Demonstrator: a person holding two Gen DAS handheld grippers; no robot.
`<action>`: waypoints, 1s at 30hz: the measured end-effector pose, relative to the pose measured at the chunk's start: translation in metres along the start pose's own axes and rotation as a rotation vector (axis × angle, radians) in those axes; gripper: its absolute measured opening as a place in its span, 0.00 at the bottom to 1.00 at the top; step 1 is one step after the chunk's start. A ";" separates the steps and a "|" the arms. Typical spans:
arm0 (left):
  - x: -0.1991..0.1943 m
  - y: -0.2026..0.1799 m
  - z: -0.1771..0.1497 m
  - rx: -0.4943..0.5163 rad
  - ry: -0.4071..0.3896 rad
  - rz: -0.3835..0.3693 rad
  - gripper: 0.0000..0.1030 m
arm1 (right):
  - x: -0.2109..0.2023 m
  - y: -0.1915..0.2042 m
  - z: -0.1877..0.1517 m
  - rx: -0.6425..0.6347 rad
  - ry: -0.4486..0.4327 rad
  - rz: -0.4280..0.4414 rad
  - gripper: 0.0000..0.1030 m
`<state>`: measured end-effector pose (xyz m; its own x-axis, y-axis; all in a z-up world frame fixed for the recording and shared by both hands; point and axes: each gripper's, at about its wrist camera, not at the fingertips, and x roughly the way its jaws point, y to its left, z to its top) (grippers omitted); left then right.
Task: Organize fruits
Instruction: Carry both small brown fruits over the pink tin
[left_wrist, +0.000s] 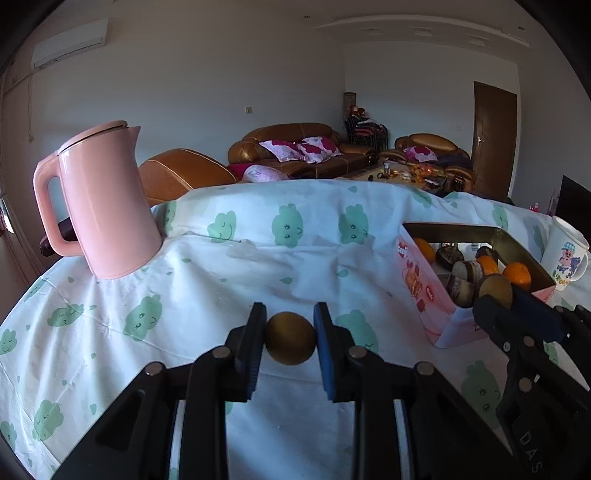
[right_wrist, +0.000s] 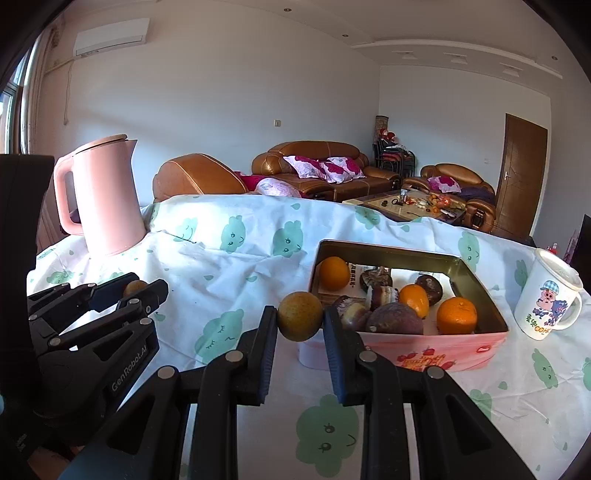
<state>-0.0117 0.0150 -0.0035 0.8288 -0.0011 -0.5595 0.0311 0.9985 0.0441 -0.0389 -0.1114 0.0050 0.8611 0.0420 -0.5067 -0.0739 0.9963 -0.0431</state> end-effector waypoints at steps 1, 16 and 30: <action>-0.001 -0.004 0.000 0.004 -0.001 -0.006 0.27 | -0.001 -0.003 0.000 0.000 -0.002 -0.006 0.27; -0.009 -0.064 0.001 0.072 -0.013 -0.100 0.27 | -0.016 -0.066 -0.009 0.035 -0.018 -0.113 0.27; -0.009 -0.114 0.021 0.110 -0.060 -0.232 0.27 | -0.023 -0.121 -0.005 0.111 -0.048 -0.229 0.27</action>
<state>-0.0105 -0.0998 0.0138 0.8237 -0.2360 -0.5155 0.2824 0.9592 0.0121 -0.0526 -0.2332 0.0176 0.8720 -0.1853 -0.4532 0.1793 0.9822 -0.0565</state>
